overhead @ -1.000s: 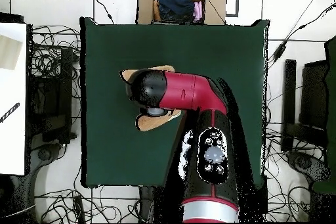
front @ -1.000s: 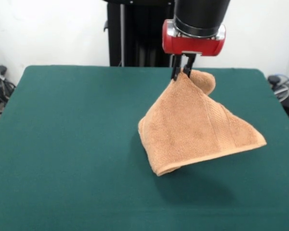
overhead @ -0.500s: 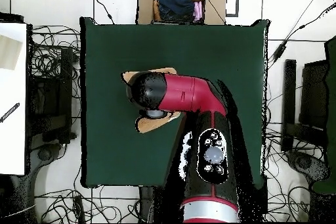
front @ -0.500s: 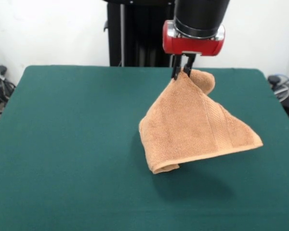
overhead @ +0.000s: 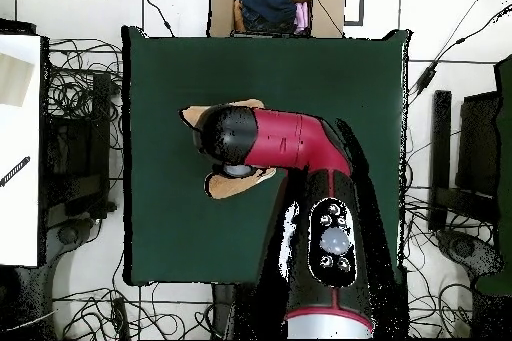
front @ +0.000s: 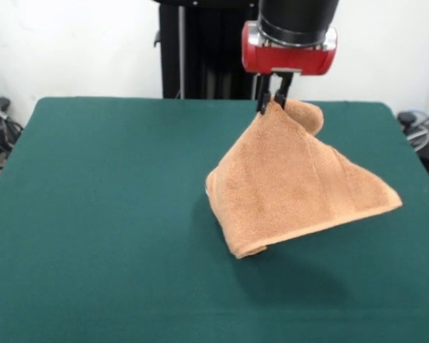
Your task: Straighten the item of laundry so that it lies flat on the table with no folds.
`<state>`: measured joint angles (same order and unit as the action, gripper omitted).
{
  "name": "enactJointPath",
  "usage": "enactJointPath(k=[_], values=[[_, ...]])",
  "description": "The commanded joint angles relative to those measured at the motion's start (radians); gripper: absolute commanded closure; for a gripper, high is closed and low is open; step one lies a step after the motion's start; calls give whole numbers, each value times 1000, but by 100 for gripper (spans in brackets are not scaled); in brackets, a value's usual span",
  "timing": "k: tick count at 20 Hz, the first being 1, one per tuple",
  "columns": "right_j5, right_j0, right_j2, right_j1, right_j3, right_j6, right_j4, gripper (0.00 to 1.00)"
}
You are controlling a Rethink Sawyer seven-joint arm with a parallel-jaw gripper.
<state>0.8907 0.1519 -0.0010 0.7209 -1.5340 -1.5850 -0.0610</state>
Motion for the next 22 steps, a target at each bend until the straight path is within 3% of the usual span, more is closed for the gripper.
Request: enactJointPath(k=[1,22], values=[[109,23,92,67,-66,49,7,100],[99,120,87,71,-40,113,-64,100]])
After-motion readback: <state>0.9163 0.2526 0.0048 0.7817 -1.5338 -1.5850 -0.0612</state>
